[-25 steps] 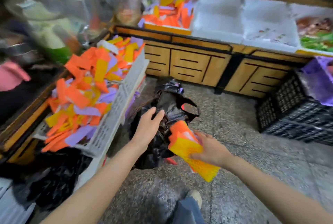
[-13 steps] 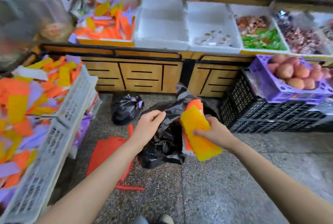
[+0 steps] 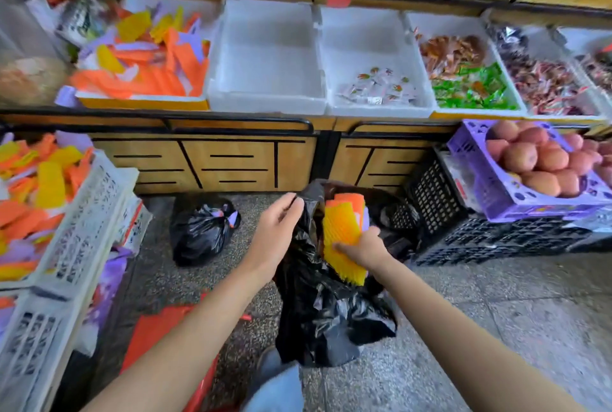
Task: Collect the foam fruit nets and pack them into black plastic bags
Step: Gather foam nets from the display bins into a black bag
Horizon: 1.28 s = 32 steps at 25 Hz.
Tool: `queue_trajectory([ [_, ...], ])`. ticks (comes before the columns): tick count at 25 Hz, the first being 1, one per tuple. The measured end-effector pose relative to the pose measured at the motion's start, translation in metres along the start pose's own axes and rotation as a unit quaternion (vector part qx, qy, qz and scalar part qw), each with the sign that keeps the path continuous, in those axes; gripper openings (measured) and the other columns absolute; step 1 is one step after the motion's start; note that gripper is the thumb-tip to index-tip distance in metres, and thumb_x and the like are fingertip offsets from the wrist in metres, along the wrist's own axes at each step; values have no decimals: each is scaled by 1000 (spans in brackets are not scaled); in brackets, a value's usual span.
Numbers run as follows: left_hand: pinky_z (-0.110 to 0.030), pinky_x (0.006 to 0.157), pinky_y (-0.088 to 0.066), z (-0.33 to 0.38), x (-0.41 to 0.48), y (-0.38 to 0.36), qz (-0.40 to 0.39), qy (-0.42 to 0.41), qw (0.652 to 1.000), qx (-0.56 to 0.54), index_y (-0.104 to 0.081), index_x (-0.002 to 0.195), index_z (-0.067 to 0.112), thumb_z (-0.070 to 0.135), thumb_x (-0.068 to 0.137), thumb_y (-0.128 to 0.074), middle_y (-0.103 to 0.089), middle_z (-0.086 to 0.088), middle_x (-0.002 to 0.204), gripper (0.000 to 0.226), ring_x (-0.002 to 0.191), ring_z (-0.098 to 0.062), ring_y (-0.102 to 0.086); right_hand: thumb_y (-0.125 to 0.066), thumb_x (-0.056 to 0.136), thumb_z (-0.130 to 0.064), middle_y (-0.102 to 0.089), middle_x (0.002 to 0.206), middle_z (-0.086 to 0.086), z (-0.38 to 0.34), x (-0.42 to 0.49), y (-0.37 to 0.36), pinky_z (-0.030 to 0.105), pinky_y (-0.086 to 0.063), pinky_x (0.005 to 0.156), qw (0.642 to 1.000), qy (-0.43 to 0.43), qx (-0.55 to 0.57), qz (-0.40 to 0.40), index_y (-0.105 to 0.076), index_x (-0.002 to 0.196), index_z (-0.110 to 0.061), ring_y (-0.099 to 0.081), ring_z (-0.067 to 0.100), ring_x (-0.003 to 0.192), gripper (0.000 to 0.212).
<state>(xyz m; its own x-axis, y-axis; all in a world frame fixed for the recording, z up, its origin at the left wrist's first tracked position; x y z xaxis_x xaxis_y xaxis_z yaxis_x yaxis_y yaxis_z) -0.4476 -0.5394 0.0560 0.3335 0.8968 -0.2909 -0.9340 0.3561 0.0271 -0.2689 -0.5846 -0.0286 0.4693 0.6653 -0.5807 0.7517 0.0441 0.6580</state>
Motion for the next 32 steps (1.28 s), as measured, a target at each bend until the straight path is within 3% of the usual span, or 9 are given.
queue_trajectory([
  [6,-17,89,-44,25,80,1,-15,76,990,-122,-56,117,27,23,97,-48,-60,17,109,22,92,7,-58,-64,87,-33,-51,129,0,-69,42,29,29,-43,98,974,200,-3,-107,-29,142,-13,-50,19,122,69],
  [8,-25,95,-45,33,106,3,-16,97,985,-138,-55,122,25,25,96,-49,-59,13,113,27,102,-2,-59,-69,84,-28,-56,115,-8,-83,59,51,23,-43,92,965,258,-1,-39,-41,135,-18,-54,14,115,59],
  [11,-33,95,-47,45,146,7,-4,120,978,-170,-55,122,23,24,96,-49,-63,7,118,27,107,-13,-61,-75,77,-30,-47,131,2,-99,96,83,28,-33,104,932,326,-105,115,-39,137,-15,-40,22,126,71],
  [15,-26,72,-47,59,194,9,34,133,975,-176,-61,95,31,24,95,-50,-72,13,86,12,78,-5,-68,-74,75,-45,-19,152,16,-92,180,72,40,-22,113,973,190,-132,1,-5,148,-3,-19,31,141,109],
  [17,-26,74,-46,68,219,13,78,129,971,-185,-59,105,32,26,93,-52,-67,11,97,15,85,-6,-63,-71,78,-48,-40,141,16,-92,218,63,39,-38,102,983,121,-96,-102,-21,142,-5,-42,29,128,91],
  [20,-20,68,-43,85,253,24,139,108,967,-185,-54,119,30,26,96,-49,-60,16,93,24,78,0,-58,-69,77,-52,-61,103,5,-118,254,83,36,-52,78,985,117,-68,-111,-43,112,-12,-63,21,91,59],
  [22,-21,67,-43,97,270,42,195,91,965,-153,-57,96,26,25,98,-46,-61,18,81,11,66,1,-62,-71,74,-56,-62,102,5,-152,270,110,34,-48,74,975,167,-129,-75,-42,115,-11,-62,26,96,67],
  [25,-30,81,-47,107,289,93,296,28,955,8,-61,92,22,24,99,-47,-65,10,87,16,87,-11,-62,-73,76,-46,-64,96,6,-216,277,151,30,-44,71,954,261,-138,-55,-36,125,-8,-62,26,94,71],
  [32,-35,67,-30,182,315,175,472,-125,807,333,-60,89,5,19,99,-44,-57,-14,81,24,82,-31,-53,-59,92,-21,-63,94,-9,-411,251,233,30,-44,83,851,520,25,60,-62,112,-16,-61,18,90,22],
])
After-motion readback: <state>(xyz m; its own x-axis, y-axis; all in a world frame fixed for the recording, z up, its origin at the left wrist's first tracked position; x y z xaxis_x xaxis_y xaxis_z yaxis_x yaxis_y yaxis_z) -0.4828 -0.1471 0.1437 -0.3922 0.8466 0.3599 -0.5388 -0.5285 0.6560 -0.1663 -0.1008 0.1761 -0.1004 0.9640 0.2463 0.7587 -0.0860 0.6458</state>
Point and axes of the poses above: each hand's wrist, its own x-axis towards the middle knuckle, its own y-axis out of the back of the hand, z = x × y, the point moved 8 cm from there along x, towards the middle knuckle
